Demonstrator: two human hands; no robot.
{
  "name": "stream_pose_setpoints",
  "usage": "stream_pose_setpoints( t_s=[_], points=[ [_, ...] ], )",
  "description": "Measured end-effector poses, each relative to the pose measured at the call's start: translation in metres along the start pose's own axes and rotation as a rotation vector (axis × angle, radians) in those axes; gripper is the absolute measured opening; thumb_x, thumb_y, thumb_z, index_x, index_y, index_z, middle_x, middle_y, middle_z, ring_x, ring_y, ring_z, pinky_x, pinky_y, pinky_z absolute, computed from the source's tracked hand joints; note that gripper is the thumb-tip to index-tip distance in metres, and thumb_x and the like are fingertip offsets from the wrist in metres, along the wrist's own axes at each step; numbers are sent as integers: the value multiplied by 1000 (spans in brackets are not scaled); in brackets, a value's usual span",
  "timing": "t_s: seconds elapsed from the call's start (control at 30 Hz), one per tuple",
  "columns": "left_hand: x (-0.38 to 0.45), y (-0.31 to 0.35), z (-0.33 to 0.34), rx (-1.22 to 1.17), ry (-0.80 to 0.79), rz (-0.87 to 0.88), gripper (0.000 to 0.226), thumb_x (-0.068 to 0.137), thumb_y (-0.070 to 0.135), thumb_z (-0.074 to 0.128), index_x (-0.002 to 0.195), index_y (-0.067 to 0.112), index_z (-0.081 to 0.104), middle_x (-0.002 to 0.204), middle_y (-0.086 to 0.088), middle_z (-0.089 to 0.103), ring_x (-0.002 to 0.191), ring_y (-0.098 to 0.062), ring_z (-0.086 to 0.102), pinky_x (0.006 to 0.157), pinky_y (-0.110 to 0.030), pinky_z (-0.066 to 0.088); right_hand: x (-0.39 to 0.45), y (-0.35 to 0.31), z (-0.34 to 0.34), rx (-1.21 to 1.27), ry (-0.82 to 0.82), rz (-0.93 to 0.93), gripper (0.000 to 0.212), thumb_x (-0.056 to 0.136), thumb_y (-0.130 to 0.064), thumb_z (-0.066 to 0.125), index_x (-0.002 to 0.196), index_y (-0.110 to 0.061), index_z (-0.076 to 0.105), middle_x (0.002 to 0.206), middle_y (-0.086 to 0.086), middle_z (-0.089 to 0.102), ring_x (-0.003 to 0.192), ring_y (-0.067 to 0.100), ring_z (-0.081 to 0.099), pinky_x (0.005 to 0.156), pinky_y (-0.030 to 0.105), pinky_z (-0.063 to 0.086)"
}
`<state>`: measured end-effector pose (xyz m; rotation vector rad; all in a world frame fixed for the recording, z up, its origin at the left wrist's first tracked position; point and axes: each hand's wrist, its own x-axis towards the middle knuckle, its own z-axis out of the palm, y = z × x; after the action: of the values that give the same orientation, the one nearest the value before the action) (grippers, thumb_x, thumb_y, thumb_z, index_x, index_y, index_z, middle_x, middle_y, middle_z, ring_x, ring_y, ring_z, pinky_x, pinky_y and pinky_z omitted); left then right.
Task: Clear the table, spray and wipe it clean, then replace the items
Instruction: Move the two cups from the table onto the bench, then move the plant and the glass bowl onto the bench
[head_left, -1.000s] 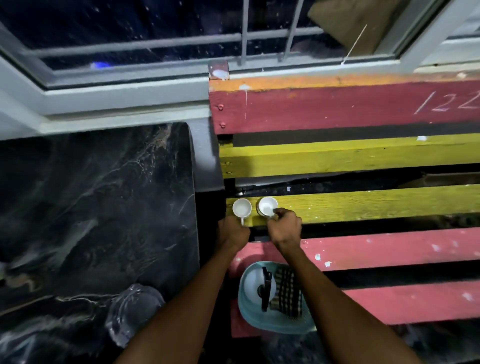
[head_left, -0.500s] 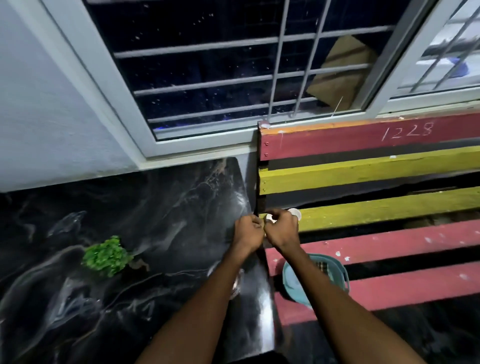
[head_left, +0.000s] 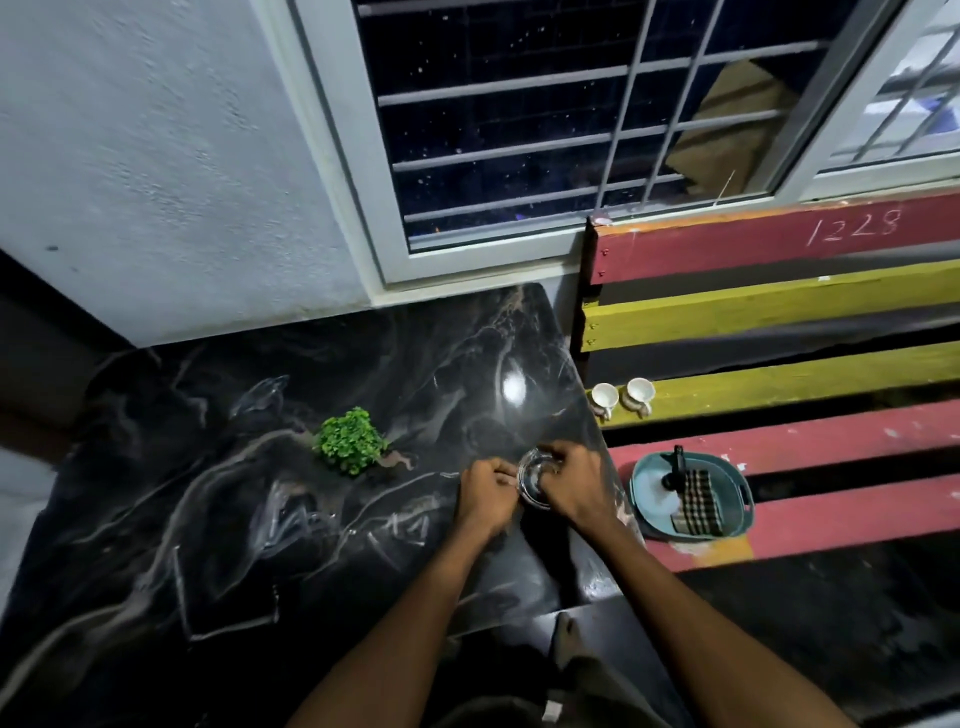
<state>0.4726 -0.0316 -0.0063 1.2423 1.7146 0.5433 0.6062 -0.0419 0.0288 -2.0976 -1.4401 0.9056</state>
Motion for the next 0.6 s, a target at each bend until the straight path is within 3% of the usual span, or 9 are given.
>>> stream_pose_setpoints(
  t_s=[0.1,0.2,0.27,0.37,0.47,0.6],
  points=[
    [-10,-20,-4,-12,15,-50,28,84,-6,51,88,2,77,91,-19,79,82,-26,71,77,-33,57,-14,5,10,-26,16,-60,25,74,-6,68,95,-12,80,97,9,80,90,28,73,74,15,43],
    [-16,-35,-8,-5,34,-86,26,86,-5,52,94,0,77,96,-18,79,94,-33,74,84,-37,59,-19,11,13,-25,48,-110,32,72,-2,68,101,-9,81,104,12,79,96,29,72,80,5,34],
    [-19,-41,-11,-6,50,-99,26,86,-5,52,96,0,76,99,-17,79,98,-33,74,87,-38,60,-17,16,15,-54,35,-141,35,72,-2,65,104,-6,79,108,17,77,100,34,71,84,11,39],
    [-19,-47,-17,9,75,-104,29,87,-4,51,100,3,76,104,-15,79,99,-31,73,89,-36,60,-8,23,22,-121,-72,-115,40,77,4,62,113,-6,76,122,18,72,114,38,66,101,31,47],
    [-18,-49,-24,-9,86,-113,33,86,-6,48,101,3,76,101,-18,78,97,-34,73,89,-39,60,-1,27,30,-212,-169,-93,45,77,-3,62,120,-12,73,134,14,64,123,35,60,107,37,49],
    [-13,-50,-35,-36,157,-134,33,86,-8,47,103,-1,75,102,-19,78,97,-34,72,88,-39,59,7,23,37,-235,-178,-105,46,76,-10,63,121,-15,73,130,11,64,122,32,58,105,39,49]
  ],
)
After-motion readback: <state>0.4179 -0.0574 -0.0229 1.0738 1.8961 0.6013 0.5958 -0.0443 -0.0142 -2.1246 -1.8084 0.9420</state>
